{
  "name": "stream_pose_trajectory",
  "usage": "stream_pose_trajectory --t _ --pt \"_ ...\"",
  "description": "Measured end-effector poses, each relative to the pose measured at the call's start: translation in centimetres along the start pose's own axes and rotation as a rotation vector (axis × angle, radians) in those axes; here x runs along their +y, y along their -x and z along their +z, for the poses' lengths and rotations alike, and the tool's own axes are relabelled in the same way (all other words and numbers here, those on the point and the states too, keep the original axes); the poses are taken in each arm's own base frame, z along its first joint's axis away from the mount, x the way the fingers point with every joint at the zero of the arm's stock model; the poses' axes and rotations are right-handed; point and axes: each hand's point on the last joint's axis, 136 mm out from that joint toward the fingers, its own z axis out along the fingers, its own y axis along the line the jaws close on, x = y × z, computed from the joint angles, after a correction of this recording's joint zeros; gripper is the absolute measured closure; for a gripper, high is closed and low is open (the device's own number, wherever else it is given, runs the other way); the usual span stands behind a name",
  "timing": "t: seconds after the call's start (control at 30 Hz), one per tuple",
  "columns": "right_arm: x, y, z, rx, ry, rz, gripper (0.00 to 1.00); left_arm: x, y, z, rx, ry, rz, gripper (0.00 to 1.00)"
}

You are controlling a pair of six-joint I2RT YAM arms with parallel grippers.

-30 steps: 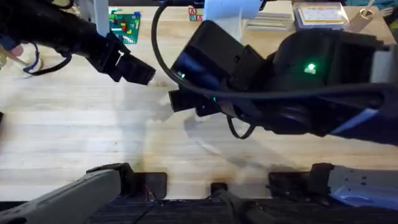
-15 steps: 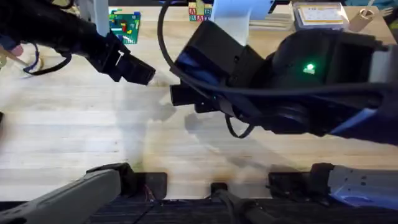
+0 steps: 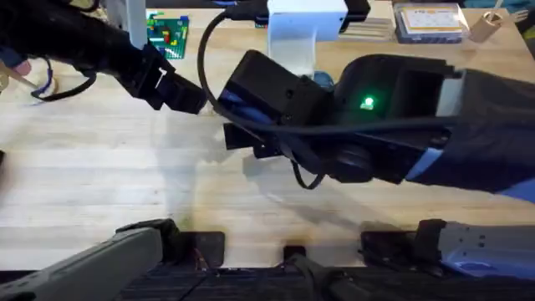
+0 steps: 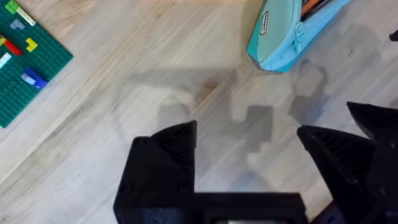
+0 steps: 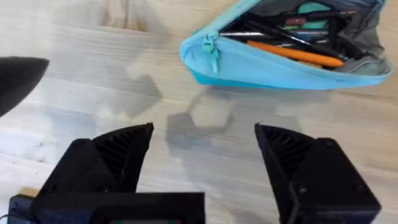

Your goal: Unzip the bag, pick up the pens from the table one at a time and place them inside, then zip the bag closed.

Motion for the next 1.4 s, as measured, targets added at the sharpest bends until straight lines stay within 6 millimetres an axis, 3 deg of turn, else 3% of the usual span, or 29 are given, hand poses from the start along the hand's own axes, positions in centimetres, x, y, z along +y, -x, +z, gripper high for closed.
stream_pose_trajectory --t 0.3,0.57,0.9,1.17,1.4 --pt "0.2 -0.1 0.4 0.001 -0.002 0.013 0.007 0.0 0.0 0.0 0.0 0.0 0.0 0.007" --pt "0.5 -0.8 2.2 0.023 -0.034 -0.001 0.006 0.0 0.0 0.0 0.0 0.0 0.0 0.007" --pt "0.7 -0.1 2.4 -0.013 -0.033 0.01 0.005 0.0 0.0 0.0 0.0 0.0 0.0 0.007" --pt "0.4 -0.2 4.1 -0.003 -0.066 0.016 0.005 0.0 0.0 0.0 0.0 0.0 0.0 0.007" --pt "-0.4 0.9 4.5 -0.037 -0.094 0.039 0.004 0.0 0.0 0.0 0.0 0.0 0.0 0.007"
